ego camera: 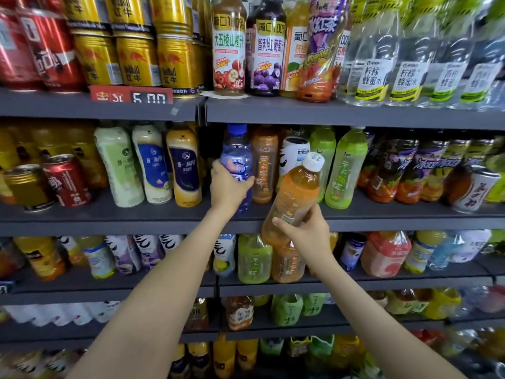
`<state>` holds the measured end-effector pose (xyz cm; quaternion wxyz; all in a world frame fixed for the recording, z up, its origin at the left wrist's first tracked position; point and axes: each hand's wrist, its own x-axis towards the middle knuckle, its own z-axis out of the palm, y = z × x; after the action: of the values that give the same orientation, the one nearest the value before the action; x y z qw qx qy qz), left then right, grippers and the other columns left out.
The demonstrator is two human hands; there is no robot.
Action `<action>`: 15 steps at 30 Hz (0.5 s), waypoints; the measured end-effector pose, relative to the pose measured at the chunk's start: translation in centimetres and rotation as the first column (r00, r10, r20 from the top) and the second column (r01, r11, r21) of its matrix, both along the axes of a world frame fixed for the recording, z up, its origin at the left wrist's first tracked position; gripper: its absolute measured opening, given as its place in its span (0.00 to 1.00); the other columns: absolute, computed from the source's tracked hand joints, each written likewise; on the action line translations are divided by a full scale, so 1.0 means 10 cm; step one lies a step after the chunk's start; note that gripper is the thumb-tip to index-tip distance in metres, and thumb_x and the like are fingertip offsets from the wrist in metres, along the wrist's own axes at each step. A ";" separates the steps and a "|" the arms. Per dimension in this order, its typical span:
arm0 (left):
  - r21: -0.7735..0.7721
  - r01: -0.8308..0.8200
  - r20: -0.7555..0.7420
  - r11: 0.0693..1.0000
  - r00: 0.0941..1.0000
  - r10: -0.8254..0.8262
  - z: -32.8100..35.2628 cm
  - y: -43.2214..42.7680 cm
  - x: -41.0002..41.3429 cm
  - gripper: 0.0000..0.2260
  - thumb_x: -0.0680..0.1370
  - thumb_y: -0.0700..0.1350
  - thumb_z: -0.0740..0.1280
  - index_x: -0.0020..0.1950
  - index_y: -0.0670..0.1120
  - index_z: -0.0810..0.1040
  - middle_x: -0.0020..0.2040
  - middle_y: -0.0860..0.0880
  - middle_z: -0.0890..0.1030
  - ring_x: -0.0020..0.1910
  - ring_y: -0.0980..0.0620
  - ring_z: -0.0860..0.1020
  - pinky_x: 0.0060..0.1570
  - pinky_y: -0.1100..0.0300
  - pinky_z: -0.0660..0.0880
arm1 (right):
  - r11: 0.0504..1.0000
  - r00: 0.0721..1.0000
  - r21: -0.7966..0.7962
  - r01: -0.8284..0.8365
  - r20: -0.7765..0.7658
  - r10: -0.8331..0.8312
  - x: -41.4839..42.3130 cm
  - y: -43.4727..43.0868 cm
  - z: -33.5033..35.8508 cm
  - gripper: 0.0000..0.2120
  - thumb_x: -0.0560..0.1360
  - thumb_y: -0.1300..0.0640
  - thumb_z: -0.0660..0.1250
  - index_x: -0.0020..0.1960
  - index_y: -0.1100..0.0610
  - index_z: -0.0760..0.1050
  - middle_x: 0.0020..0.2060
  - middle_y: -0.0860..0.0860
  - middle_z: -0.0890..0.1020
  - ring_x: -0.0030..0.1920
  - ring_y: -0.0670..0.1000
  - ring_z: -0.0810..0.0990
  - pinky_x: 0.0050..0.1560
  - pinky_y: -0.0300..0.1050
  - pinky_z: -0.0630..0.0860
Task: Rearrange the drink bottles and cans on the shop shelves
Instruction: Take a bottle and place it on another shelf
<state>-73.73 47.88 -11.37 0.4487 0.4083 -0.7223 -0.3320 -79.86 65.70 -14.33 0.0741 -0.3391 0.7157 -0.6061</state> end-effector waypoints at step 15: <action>-0.036 0.097 -0.294 0.995 0.950 -0.104 0.04 -0.28 1.42 0.29 0.61 0.51 0.80 0.57 0.57 0.69 0.52 0.59 0.78 0.53 0.58 0.78 0.56 0.59 0.74 | 0.986 0.979 0.095 0.135 -0.168 -0.118 0.39 -1.27 0.17 0.32 0.68 0.50 0.76 0.65 0.59 0.66 0.59 0.56 0.77 0.59 0.57 0.76 0.55 0.48 0.74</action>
<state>-59.50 45.04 -11.00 0.5383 0.3121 -0.6705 -0.4039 -76.00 52.96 -12.66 -0.0049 -0.3364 0.7706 -0.5413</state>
